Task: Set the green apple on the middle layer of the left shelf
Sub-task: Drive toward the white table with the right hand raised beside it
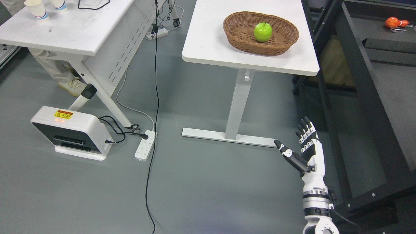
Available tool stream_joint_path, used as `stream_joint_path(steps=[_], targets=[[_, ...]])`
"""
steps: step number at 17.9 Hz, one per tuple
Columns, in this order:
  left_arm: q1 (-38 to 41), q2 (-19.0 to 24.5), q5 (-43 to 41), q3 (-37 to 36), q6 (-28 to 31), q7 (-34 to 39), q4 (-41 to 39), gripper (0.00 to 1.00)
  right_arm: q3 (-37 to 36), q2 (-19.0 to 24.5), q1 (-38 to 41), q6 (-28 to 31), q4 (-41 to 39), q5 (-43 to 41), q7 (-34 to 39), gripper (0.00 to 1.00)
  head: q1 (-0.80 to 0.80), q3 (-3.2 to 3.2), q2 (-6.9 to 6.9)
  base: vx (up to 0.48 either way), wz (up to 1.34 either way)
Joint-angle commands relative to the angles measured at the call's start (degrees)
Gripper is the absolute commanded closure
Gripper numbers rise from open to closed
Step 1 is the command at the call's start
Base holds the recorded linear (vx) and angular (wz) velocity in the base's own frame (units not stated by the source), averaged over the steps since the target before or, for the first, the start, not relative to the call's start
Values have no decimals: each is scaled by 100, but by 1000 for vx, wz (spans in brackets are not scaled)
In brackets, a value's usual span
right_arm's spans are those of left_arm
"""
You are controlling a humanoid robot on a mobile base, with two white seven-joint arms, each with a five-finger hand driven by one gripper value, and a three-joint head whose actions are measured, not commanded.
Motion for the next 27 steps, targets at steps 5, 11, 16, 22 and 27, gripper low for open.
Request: stream_joint_path(steps=[5,11,16,22,27], targets=[[0,100,0,0,0,5,0,0,-76,-100,-31,-45,5,2,1,0,0,0,0,0,0],[0,100,0,0,0,5,0,0,-77,-100,-66,-239,22,142,-17,0,0,0,0,0,0],[0,100,0,0,0,5,0,0,-86,-201,-347,-187,14,4272,-1032,6,0,0,0,0,0],[0,100,0,0,0,5,0,0,-76,-800,-330,52,-30,5390,-1107,6,0,0,0,13,17],[0,100,0,0,0,5,0,0,-94,-721,-347,-615,-30,5250,-1186,0,0,0,0,78,119]])
